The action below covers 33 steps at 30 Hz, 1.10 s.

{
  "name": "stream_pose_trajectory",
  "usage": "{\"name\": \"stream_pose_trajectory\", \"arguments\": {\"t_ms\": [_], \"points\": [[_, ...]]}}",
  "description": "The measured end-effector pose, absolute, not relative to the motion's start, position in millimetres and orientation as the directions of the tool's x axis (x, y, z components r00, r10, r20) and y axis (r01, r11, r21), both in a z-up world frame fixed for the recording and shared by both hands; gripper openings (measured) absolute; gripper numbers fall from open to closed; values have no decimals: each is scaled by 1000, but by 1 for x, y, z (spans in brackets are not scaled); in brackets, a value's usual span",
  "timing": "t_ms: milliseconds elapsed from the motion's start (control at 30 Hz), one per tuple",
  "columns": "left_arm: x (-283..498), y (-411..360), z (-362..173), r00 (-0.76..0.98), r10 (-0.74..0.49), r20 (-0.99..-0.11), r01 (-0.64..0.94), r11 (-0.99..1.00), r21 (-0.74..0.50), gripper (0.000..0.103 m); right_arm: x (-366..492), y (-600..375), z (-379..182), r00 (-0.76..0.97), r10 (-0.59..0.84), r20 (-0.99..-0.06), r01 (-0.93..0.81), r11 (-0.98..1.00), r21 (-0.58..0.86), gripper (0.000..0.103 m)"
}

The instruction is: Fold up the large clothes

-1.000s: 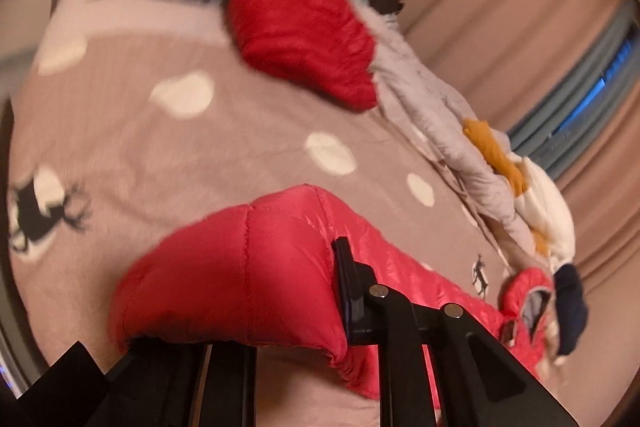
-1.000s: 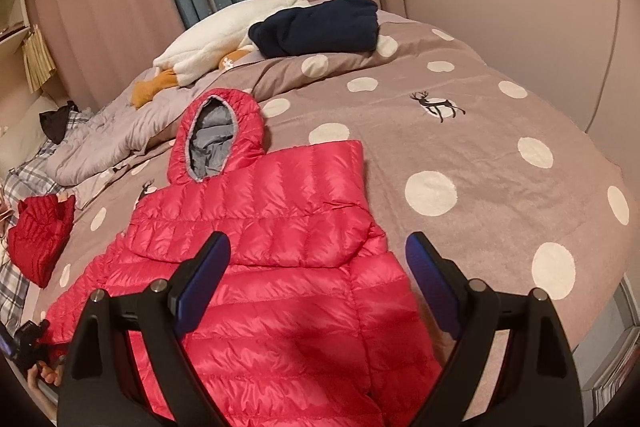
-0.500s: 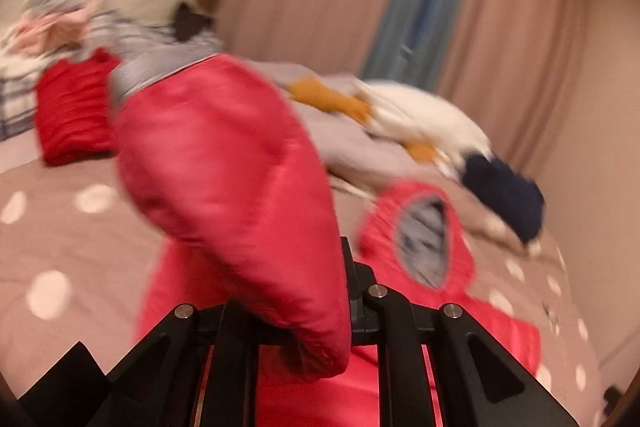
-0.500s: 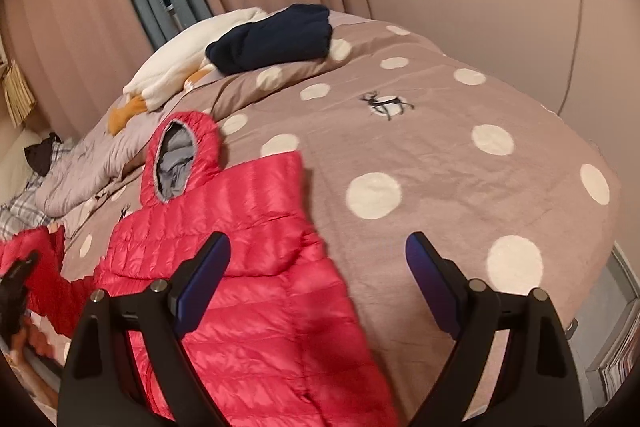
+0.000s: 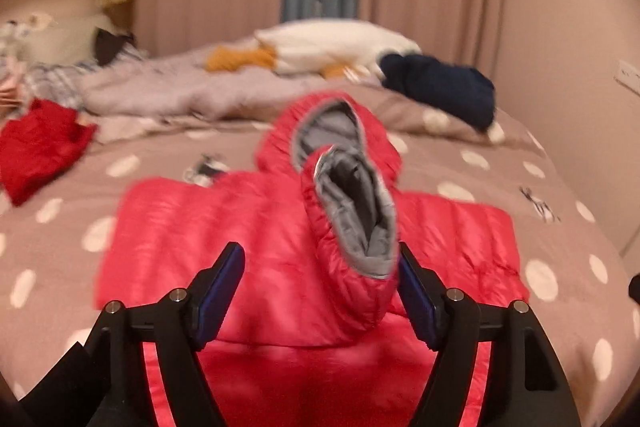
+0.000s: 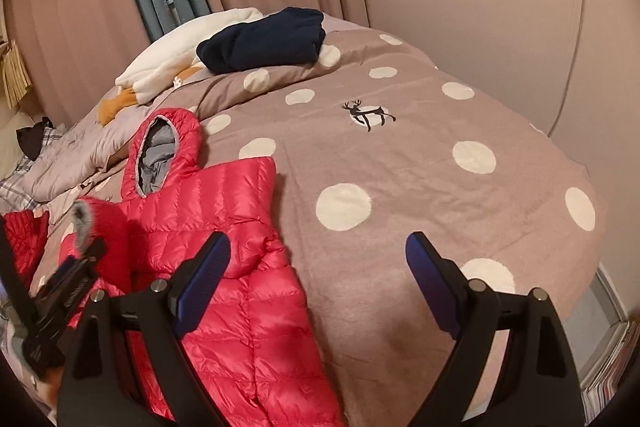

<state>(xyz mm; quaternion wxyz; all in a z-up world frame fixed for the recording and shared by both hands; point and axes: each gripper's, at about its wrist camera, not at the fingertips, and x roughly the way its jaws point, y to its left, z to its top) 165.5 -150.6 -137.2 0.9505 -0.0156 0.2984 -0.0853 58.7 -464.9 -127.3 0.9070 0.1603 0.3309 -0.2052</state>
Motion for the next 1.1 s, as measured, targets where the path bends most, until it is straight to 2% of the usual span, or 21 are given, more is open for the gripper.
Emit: {"name": "stream_pose_trajectory", "arguments": {"t_ms": [33, 67, 100, 167, 267, 467, 600, 700, 767, 800, 833, 900, 933, 967, 1033, 1100], "points": [[158, -144, -131, 820, -161, -549, 134, 987, -90, 80, 60, -463, -127, 697, -258, -669, 474, 866, 160, 90], [155, -141, -126, 827, -163, -539, 126, 987, -104, 92, 60, -460, -127, 703, -243, -669, 464, 869, 172, 90], [149, -134, -120, 834, -177, -523, 132, 984, -121, 100, 61, -457, -127, 710, -229, -666, 454, 872, 185, 90], [142, -122, -113, 855, -181, -486, 128, 982, -140, 100, 65, -447, -126, 717, -213, -664, 436, 880, 189, 90], [139, -100, -109, 883, -82, -462, 27, 992, -125, 100, 72, -429, -124, 728, -194, -658, 406, 895, 186, 90], [152, -39, -132, 850, -7, -527, -131, 966, -225, 100, 97, -400, -126, 755, -67, -653, 304, 917, 258, 92], [163, -12, -149, 823, 35, -567, -200, 952, -231, 100, 137, -381, -133, 761, 36, -648, 211, 930, 299, 95], [170, 0, -157, 811, 64, -582, -238, 944, -228, 100, 181, -366, -162, 702, 120, -702, 156, 936, 316, 96], [174, 8, -161, 798, 59, -599, -252, 937, -243, 100, 208, -357, -196, 616, 123, -778, 166, 945, 281, 94], [177, 11, -163, 793, 50, -607, -254, 933, -255, 100, 217, -354, -212, 574, 113, -811, 182, 948, 261, 92], [177, 13, -164, 793, 51, -607, -259, 931, -259, 100, 222, -353, -226, 545, 85, -834, 200, 953, 228, 80], [177, 13, -166, 792, 72, -606, -276, 928, -250, 100, 220, -348, -227, 586, 49, -809, 172, 968, 183, 56], [178, 12, -166, 792, 71, -607, -269, 932, -242, 100, 217, -347, -219, 604, 51, -795, 156, 971, 180, 28], [179, 9, -167, 794, 62, -605, -252, 939, -235, 100, 213, -350, -208, 634, 80, -769, 147, 964, 221, 16], [180, 3, -169, 796, 59, -603, -226, 952, -205, 100, 200, -366, -189, 697, 87, -712, 158, 949, 271, 15], [181, -5, -170, 791, 54, -610, -204, 963, -179, 100, 186, -378, -172, 733, 30, -680, 179, 955, 235, 15]]}}
